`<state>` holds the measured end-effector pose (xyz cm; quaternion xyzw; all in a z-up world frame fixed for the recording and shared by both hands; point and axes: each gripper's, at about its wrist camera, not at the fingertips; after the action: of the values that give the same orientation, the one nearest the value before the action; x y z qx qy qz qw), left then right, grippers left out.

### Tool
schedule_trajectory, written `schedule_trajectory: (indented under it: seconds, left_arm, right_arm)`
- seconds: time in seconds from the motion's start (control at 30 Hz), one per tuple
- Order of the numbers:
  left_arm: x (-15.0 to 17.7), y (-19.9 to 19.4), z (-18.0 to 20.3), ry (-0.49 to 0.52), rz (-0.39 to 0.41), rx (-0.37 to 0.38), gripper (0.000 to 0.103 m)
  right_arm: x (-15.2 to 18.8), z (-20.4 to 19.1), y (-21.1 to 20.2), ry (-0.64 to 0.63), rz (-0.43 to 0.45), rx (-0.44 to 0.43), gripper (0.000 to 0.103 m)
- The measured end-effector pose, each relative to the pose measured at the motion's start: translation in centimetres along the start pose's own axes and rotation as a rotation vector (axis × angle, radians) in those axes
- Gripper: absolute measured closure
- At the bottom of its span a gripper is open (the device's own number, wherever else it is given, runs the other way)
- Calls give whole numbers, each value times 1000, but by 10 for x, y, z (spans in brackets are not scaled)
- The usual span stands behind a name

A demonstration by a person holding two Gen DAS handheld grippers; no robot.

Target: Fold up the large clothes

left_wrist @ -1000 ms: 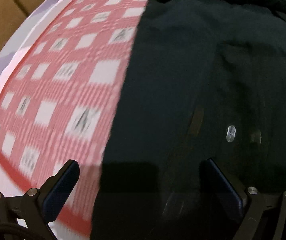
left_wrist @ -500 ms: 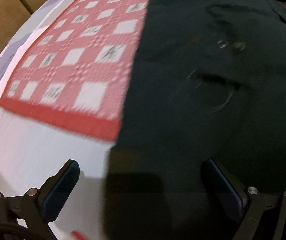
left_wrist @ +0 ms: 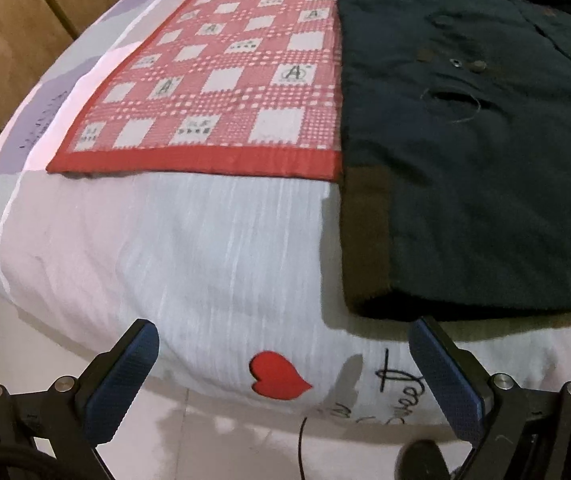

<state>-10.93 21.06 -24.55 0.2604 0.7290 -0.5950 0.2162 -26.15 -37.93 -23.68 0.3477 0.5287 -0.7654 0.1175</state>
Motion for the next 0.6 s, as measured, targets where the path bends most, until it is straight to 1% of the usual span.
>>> schedule_trajectory:
  seconds: [0.1,0.17,0.37,0.47,0.6]
  left_arm:
    - [2,1,1,-3,16,8,0]
    - [4,6,3,-7,16,-2,0]
    - [9,18,-1,-31,7,-13,0]
    - [1,33,5,-38,19,-6,0]
    - [-19,45,17,-18,79,-1,0]
  right_arm:
    - [-7,-18,8,0,19,-16,6]
    - [-9,-26,8,-1,30,-27,6]
    - [-11,-32,17,7,23,-27,6]
    - [-12,-35,25,2,23,-23,6]
    - [-17,-43,41,-24,32,-21,6]
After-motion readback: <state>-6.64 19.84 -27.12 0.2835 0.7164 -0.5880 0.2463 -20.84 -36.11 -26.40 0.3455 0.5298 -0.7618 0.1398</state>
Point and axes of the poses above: each gripper's, at about its wrist camera, not at the fingertips, and y roughly the way its jaws point, z to its right, x to its underside, and after that the axes turned 14 degrees about z, right-handed
